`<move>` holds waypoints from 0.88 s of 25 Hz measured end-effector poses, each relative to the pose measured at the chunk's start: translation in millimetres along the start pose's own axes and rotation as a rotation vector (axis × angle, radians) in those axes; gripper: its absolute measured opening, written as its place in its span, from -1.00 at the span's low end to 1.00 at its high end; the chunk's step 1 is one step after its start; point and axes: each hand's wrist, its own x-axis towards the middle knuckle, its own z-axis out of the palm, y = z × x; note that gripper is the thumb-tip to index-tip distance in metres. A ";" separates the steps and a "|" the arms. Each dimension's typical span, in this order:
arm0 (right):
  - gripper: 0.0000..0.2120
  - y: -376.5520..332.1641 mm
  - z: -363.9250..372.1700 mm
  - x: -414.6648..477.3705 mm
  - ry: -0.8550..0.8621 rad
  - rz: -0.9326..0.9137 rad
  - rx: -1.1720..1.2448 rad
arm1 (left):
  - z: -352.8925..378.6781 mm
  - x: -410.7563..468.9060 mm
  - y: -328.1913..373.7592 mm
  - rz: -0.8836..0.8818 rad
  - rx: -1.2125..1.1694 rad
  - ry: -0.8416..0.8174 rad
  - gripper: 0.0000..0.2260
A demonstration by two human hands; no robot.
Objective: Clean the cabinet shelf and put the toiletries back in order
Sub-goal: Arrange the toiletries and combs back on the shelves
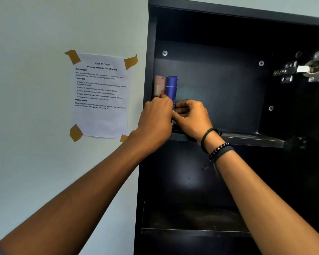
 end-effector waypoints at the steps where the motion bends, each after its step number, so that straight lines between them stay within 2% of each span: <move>1: -0.69 -0.1 1.4 0.4 0.005 0.001 -0.007 | 0.2 -1.6 -0.7 0.007 -0.001 -0.008 -0.48; 9: -0.69 -0.1 3.8 -8.2 0.078 0.006 -0.065 | -6.5 -22.7 -8.6 0.048 -0.061 -0.073 -0.50; 13: -0.62 -2.1 2.6 -18.5 0.143 0.016 -0.087 | -7.3 -32.6 -18.2 0.111 -0.126 -0.028 -0.50; 22: -0.65 -8.0 2.8 -75.9 0.261 0.009 0.009 | 8.7 -74.1 -37.5 0.185 -0.414 0.088 -0.50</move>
